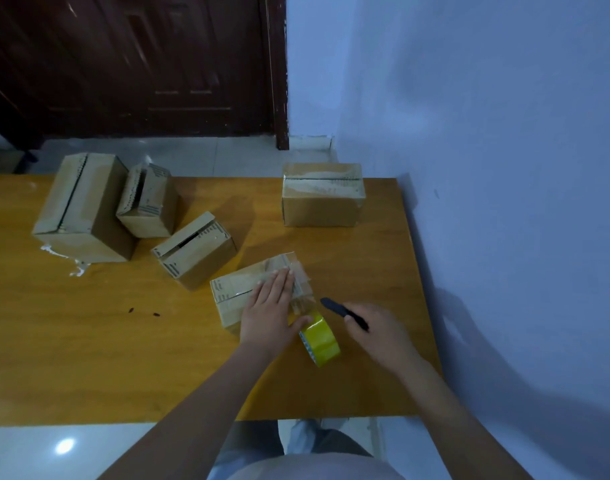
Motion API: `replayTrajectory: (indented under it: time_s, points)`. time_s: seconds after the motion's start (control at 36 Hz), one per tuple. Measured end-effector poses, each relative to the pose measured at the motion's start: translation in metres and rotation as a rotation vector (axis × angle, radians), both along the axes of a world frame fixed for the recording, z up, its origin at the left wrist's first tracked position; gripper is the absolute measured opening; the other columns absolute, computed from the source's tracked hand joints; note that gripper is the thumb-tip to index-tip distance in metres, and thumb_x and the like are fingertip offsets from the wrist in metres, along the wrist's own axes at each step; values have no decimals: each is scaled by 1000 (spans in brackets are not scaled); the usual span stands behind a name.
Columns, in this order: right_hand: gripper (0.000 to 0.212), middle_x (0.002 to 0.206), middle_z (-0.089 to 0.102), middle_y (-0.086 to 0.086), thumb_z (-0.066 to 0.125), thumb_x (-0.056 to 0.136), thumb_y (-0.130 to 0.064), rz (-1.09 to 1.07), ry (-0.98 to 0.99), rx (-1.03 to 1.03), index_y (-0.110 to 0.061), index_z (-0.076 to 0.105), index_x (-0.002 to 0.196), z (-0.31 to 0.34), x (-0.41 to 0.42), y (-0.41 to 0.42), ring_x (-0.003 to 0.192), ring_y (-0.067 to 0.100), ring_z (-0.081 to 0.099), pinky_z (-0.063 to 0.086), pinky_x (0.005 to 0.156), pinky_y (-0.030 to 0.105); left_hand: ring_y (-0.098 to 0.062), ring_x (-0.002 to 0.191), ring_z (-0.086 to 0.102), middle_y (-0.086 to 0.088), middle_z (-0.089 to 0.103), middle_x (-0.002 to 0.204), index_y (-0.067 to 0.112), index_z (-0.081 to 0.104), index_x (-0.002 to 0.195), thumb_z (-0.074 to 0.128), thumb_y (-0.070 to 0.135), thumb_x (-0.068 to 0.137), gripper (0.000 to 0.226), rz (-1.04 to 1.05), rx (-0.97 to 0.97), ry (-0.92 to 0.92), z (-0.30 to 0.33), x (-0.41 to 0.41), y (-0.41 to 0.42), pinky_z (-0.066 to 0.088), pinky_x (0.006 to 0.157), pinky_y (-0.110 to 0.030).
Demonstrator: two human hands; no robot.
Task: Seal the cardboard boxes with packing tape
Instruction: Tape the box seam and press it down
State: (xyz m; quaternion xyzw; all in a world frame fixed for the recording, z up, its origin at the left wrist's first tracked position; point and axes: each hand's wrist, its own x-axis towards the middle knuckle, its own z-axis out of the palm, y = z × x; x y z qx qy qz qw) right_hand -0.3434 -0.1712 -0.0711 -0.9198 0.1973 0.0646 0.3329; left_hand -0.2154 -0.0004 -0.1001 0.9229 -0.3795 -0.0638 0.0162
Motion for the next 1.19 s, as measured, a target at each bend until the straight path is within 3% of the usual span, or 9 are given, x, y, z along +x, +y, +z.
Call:
replayTrajectory:
  time_s: [0.08,0.22,0.42,0.56,0.69,0.86,0.94,1.06,1.19]
  points:
    - [37,96,54,-13,41,98,-33,142,8,-180,-28,52,133,16,7,3,81,6,52,35,52,17,-13,145,9,0,15,158,15,11,151,8,74,80,93,10,15,40,1,0,0,1,117,-32]
    - [39,113,62,-2,40,97,-37,212,71,-321,-29,51,134,21,24,11,98,18,61,46,65,28,-17,139,34,-3,35,151,11,29,147,22,72,83,89,36,43,81,0,1,0,10,114,-32]
    - [29,83,54,-3,42,97,-30,103,161,-354,-20,61,116,18,31,5,71,20,57,42,51,28,-20,131,46,-6,47,144,8,44,140,27,70,81,87,16,42,77,3,0,-1,16,111,-33]
    - [26,68,55,-1,45,96,-27,-28,203,-156,-17,66,106,14,34,-8,57,16,52,30,41,23,-21,133,44,-6,44,146,9,42,142,25,70,81,88,32,28,45,1,2,-1,16,112,-33]
    - [25,70,64,5,48,93,-28,9,151,-91,-24,67,107,20,32,6,56,19,55,37,45,26,-15,147,7,0,6,159,14,5,152,27,71,88,88,-5,14,3,1,0,0,-5,114,-31]
    - [23,55,47,-5,51,89,-28,-50,113,-156,-32,53,66,21,23,7,49,14,48,28,42,24,-17,145,21,-1,18,158,14,16,151,17,73,83,90,29,22,13,-2,0,0,11,116,-34]
    - [17,68,61,-3,51,89,-29,23,116,-125,-31,68,91,22,23,7,59,15,57,41,46,30,-14,147,7,1,6,160,15,3,152,11,74,82,91,-1,10,20,-1,1,0,-2,116,-32]
    - [24,85,65,-6,52,89,-31,91,122,-129,-34,68,107,18,25,12,73,14,60,53,58,36,-18,139,33,-4,35,152,11,32,147,25,72,82,89,32,29,38,-2,1,0,8,114,-32]
    - [28,92,64,-7,53,90,-29,89,112,-101,-36,65,113,13,27,15,79,14,60,52,61,34,-20,134,43,-6,44,146,8,41,142,30,68,82,86,11,-6,39,-2,3,0,16,111,-34]
